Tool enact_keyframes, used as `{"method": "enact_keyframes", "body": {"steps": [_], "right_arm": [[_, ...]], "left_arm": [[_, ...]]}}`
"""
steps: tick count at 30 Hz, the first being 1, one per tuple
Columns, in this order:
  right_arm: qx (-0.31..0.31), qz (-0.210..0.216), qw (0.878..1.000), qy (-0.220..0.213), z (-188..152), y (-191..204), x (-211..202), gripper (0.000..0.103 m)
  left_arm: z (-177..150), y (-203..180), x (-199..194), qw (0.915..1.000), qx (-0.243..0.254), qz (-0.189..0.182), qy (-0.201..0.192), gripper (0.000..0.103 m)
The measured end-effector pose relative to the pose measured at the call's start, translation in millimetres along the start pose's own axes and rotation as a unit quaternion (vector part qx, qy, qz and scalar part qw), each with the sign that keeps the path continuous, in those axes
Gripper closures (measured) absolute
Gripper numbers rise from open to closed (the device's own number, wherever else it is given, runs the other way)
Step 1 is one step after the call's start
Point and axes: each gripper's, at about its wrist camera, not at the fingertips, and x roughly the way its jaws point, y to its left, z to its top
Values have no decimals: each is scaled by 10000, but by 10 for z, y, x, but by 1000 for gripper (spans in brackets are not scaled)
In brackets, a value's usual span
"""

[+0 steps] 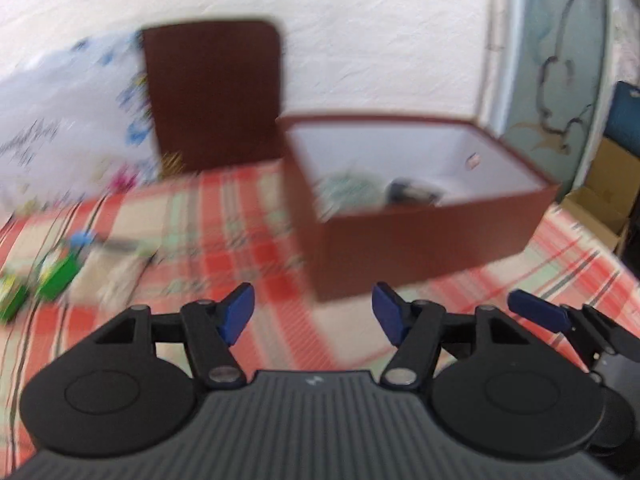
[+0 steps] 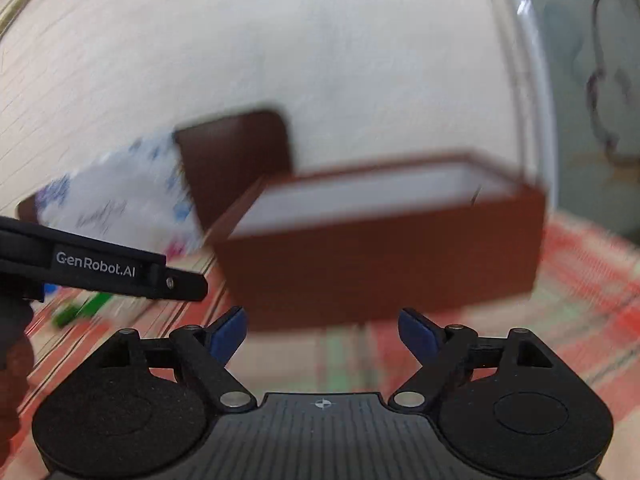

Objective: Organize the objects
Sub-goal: 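Drop the green snack bag into the brown box with the left gripper, then move the left gripper back over the clear bag of cotton swabs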

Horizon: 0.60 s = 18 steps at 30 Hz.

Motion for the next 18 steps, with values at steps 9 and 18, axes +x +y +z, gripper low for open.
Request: {"method": "enact_keyframes", "body": {"steps": [9, 18], "right_arm": [[-1635, 1093, 9736, 1159, -298, 1173, 178, 35], [-1728, 1437, 9655, 1315, -107, 1830, 920, 28]], "left_arm": [[-860, 1282, -154, 9861, -679, 1463, 403, 30], [-904, 2176, -102, 9643, -1583, 2116, -173, 13]]}}
